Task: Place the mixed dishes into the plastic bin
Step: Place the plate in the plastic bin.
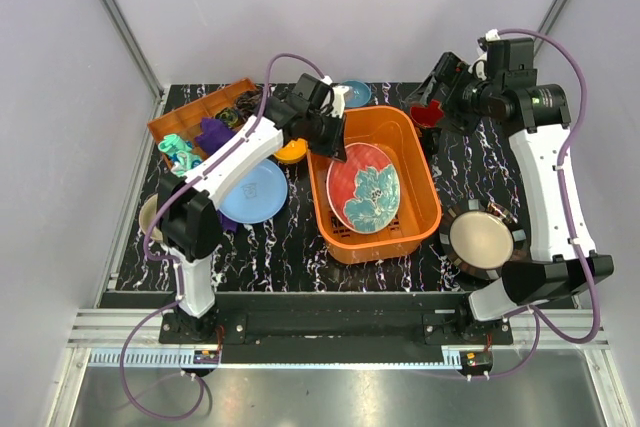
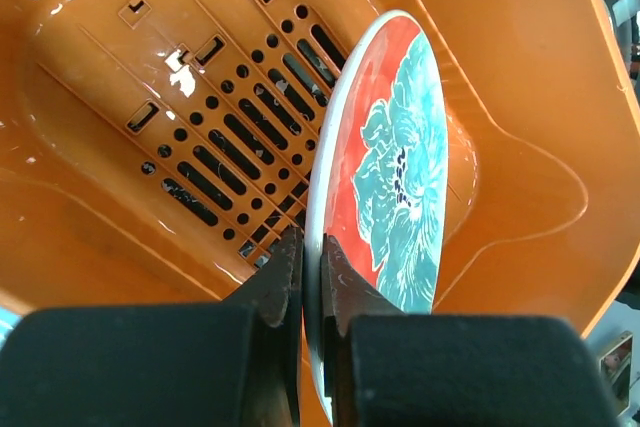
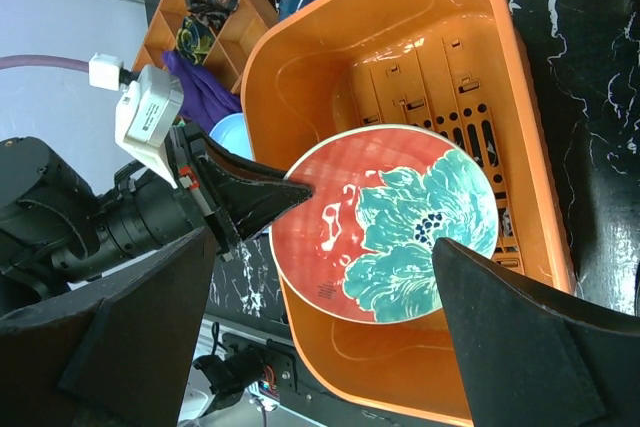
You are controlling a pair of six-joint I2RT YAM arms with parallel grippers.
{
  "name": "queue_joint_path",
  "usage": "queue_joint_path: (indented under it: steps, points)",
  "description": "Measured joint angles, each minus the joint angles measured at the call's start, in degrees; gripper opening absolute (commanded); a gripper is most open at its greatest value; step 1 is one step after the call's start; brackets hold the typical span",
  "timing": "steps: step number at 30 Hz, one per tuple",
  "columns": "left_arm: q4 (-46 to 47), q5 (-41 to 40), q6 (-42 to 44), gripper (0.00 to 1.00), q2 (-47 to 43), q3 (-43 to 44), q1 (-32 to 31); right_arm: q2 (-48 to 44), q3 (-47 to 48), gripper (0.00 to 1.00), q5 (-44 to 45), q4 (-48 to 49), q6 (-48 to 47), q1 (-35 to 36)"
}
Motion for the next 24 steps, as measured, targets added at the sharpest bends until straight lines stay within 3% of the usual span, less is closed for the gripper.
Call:
queue_joint_path:
  steps: [24]
  points:
    - [1.6,-0.9,1.1,0.0,2.4,-4.1,-5.4,-2.9,-3.7,1.0,0.0,-1.3,-1.3,-0.7]
